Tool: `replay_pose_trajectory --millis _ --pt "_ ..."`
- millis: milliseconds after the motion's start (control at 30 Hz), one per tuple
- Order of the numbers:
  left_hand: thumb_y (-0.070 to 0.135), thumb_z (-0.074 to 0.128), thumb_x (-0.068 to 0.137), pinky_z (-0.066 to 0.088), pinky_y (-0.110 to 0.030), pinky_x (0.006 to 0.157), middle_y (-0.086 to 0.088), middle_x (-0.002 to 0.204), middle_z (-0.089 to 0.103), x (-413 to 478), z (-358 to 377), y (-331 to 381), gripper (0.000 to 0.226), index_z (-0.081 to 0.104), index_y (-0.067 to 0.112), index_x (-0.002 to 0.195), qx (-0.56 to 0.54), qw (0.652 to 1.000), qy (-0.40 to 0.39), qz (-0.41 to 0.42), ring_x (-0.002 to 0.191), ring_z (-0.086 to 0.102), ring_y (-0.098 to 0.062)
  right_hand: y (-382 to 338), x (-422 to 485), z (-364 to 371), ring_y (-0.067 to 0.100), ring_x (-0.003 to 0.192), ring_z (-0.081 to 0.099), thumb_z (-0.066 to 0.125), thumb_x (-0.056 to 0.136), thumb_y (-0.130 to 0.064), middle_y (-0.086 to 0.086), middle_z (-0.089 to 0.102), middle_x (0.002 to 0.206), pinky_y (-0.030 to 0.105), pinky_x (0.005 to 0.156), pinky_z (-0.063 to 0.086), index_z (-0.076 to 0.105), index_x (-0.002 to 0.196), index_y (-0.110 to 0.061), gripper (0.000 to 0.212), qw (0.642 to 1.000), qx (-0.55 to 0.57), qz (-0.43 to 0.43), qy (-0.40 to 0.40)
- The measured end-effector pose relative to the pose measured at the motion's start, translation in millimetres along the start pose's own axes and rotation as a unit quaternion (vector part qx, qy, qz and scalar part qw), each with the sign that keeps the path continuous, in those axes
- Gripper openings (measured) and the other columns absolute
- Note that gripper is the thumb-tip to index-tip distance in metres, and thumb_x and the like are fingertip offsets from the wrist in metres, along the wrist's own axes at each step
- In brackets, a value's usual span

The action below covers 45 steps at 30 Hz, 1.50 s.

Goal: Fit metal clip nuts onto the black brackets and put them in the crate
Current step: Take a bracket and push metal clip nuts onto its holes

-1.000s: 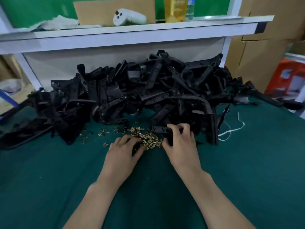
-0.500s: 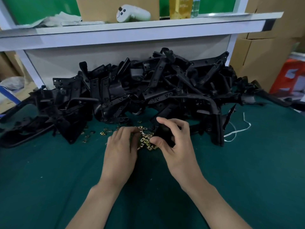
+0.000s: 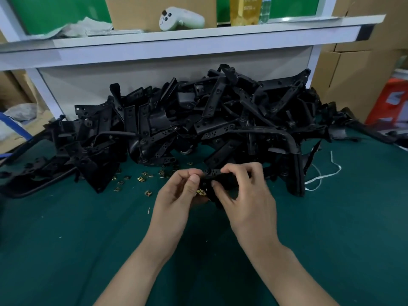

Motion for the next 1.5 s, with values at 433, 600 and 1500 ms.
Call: replay_pose_trajectory --millis 433,600,1500 --pt "0.017 0.053 0.102 0.055 -0.024 0.065 -0.002 0.092 0.069 3 -9 4 0.028 0.065 0.013 0.127 -0.148 0.979 -0.028 -0.140 0.074 0.065 -0.013 15 12 -18 -0.001 0.062 0.055 0.049 0.101 -0.044 -0.019 0.060 0.072 0.019 0.053 0.043 0.068 0.100 -0.021 0.030 0.993 0.078 -0.071 0.047" --pt "0.013 0.052 0.103 0.056 -0.025 0.069 -0.004 0.104 0.074 2 -7 4 0.028 0.067 0.019 0.127 -0.108 0.984 -0.035 -0.136 0.079 0.067 -0.016 10 11 -13 0.003 0.054 0.058 0.045 0.099 -0.053 -0.020 0.060 0.061 0.027 0.047 0.047 0.070 0.102 -0.028 0.036 0.996 0.039 -0.079 -0.003" --pt "0.036 0.062 0.090 0.058 -0.023 0.071 -0.008 0.115 0.075 3 -6 8 0.034 0.071 0.012 0.113 -0.112 0.985 -0.013 -0.134 0.087 0.073 -0.013 14 16 -22 -0.011 0.046 0.026 0.055 0.098 -0.037 -0.021 0.044 0.056 0.013 0.048 0.026 0.076 0.105 -0.013 0.033 0.990 0.059 -0.100 0.083"
Point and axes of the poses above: each hand's wrist, its own x-axis towards the middle knuckle, its own z-axis out of the palm, y = z × x, the point moved 1 cm from there along x, towards the middle knuckle
